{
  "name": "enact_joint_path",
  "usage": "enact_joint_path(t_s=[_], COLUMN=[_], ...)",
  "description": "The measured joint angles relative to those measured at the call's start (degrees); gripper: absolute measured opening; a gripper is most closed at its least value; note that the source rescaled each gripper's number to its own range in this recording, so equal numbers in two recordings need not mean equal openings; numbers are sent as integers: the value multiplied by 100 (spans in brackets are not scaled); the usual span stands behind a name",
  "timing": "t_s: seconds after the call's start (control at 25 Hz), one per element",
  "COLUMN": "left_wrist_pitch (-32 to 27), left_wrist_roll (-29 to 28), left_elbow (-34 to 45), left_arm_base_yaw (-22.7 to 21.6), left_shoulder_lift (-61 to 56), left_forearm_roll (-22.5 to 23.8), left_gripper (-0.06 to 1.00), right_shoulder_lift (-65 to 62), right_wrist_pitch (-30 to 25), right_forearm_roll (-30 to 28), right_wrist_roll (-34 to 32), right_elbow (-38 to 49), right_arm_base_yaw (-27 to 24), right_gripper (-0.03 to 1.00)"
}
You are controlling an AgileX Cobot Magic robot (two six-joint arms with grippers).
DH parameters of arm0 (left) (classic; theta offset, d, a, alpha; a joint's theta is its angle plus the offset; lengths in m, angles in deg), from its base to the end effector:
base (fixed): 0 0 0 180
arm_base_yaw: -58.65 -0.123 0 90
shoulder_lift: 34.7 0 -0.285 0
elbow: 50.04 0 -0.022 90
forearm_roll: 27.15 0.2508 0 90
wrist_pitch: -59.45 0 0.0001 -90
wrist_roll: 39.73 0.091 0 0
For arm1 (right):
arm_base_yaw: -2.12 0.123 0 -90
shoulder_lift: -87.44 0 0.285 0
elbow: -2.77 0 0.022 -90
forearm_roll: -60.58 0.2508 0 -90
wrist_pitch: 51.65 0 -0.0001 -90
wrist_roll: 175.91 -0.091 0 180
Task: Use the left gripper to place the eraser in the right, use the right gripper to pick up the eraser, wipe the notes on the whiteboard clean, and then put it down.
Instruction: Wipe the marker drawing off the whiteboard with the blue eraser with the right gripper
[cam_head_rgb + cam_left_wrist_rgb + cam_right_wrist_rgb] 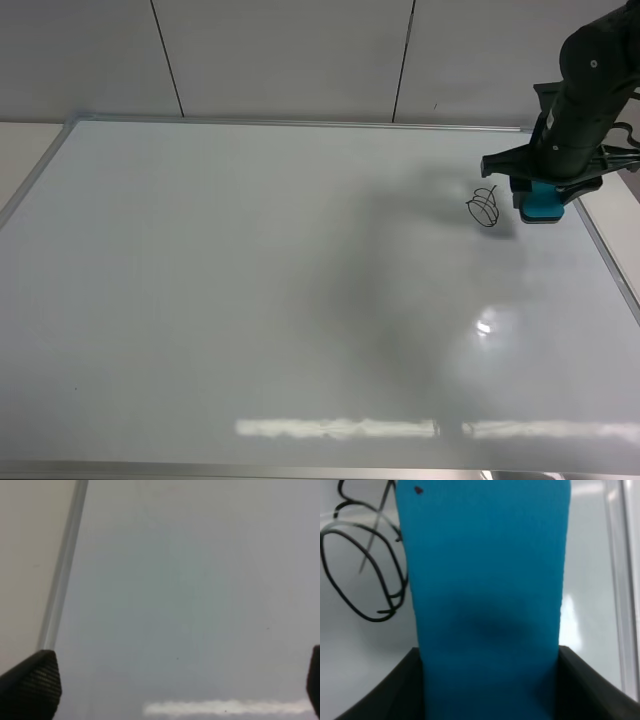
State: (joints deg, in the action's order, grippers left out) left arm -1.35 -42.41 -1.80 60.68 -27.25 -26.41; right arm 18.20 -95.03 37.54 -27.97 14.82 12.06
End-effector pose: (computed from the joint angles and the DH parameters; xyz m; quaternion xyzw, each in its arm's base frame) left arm -0.0064 0.0013 0.2788 -0.0051 0.8503 -0.0152 0.5261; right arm 0.3471 0.0360 0.1879 0.0614 0.9792 -0.1012 0.1650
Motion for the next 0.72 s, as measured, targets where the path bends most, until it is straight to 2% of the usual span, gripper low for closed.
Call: enact_joint_path(t_s=[0.2, 0.48, 0.6, 0.72], left_wrist_pitch=[0, 0, 0, 0], left_wrist_roll=[0, 5, 5, 5], left_elbow=[0, 0, 0, 0], left_arm_base_yaw=[0, 0, 0, 0], left_shoulder_lift=[0, 0, 0, 0], left_forearm_roll=[0, 0, 0, 0], left_gripper=[100, 100, 100, 100], right_shoulder_lift=[426, 946, 1132, 1251], right_wrist_pitch=[-32, 104, 141, 277], right_forearm_roll=[847, 2466, 2956, 3179], right_wrist_roll=[826, 1961, 2405, 2719], right_elbow=[-620, -1208, -1208, -1208], right_arm_base_yaw=[0, 0, 0, 42], right_gripper=[2, 2, 2, 2])
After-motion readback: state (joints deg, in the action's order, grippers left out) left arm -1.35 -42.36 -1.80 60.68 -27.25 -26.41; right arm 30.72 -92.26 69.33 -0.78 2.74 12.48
